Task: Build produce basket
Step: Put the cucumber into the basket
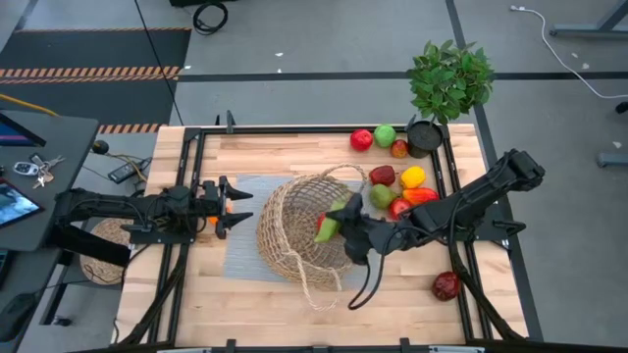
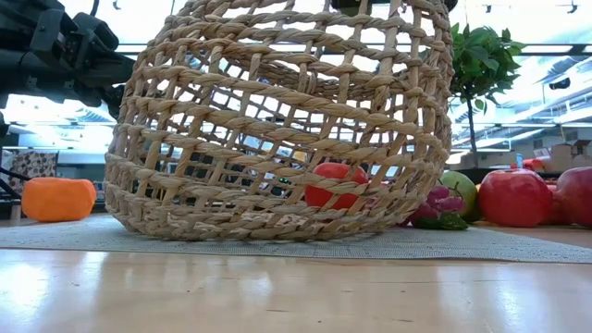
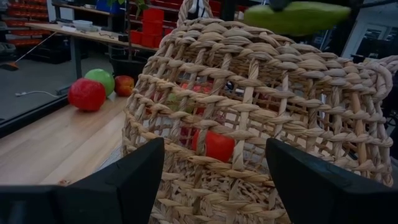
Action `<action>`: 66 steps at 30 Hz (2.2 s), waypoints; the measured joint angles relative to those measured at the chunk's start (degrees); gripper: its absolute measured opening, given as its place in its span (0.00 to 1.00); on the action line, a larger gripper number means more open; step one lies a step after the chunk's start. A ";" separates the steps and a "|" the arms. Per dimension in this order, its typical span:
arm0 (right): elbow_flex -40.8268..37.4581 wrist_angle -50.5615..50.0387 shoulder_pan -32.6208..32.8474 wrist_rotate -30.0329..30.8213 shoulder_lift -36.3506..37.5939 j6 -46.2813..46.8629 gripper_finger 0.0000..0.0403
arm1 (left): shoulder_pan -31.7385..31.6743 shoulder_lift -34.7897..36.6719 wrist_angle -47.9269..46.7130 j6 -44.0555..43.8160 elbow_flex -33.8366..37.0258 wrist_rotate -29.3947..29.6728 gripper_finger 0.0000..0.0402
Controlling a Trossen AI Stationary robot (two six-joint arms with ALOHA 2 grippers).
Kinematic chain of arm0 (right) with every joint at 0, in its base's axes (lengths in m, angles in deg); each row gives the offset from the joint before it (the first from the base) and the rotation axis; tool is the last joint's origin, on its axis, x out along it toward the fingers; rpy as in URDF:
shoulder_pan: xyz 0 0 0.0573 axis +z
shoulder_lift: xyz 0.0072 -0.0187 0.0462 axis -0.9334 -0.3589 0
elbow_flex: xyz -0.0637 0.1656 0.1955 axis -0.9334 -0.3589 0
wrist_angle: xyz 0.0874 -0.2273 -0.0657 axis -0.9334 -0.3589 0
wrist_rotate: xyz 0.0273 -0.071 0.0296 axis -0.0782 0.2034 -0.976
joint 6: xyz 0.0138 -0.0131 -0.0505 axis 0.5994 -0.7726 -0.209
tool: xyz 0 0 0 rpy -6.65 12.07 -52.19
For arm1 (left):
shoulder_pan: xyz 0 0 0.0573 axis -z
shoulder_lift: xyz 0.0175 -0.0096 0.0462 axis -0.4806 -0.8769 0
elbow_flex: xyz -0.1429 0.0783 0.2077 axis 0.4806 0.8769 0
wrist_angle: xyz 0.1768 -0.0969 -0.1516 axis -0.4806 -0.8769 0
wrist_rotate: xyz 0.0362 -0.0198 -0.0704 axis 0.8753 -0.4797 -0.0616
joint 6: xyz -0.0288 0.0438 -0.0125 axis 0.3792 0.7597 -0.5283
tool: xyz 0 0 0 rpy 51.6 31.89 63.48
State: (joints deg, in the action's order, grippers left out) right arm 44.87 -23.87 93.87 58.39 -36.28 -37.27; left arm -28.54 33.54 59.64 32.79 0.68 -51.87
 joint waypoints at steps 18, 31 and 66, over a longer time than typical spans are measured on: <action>0.00 -0.50 -11.15 -52.65 7.46 33.72 0.42 | 0.02 0.00 0.04 0.00 0.00 0.00 0.71; 0.00 4.17 -14.59 -72.55 8.23 48.21 0.42 | 0.00 0.00 0.07 0.00 0.00 0.00 0.71; 27.10 -45.18 -13.80 -47.78 -23.78 45.99 0.55 | 0.02 0.00 0.05 -0.02 0.00 0.00 0.71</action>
State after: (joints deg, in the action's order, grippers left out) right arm 71.97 -69.05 80.07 10.61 -60.06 8.71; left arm -28.52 33.54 59.69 32.76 0.68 -51.87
